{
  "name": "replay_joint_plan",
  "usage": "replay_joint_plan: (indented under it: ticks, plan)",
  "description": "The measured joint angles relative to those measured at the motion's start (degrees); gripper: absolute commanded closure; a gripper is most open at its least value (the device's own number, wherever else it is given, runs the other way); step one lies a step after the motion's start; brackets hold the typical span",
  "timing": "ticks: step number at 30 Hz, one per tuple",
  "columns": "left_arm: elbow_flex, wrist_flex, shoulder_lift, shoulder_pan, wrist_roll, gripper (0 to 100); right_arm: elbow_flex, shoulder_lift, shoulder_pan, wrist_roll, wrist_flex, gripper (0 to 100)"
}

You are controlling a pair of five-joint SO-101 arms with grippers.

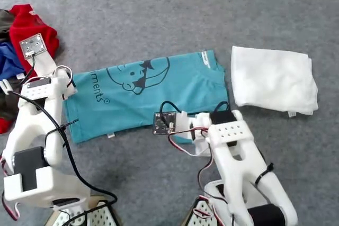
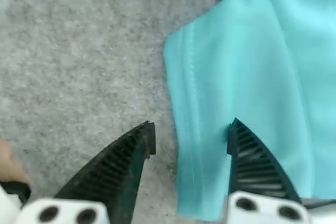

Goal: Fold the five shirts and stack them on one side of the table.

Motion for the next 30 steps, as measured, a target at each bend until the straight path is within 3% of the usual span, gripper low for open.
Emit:
replay_joint_plan:
  ticks: [12,18,26,30]
  plan:
    - [0.00,0.00,0.00,0.00,-0.09,97,-6.51,16.62,0.79,-0.09,-6.42,77.6]
    - [0.00,0.00,0.00,0.00,-0.18,97,-13.71,23.38,1.85,-0.09,-6.42,97.2]
    - [0.00,0.00,0.00,0.00,-1.23,97,-20.57,29.71,2.81,-0.18,-6.42,97.5]
    - [0.00,0.00,0.00,0.00,-1.23,97,-27.52,32.79,3.43,-0.18,0.26,98.4]
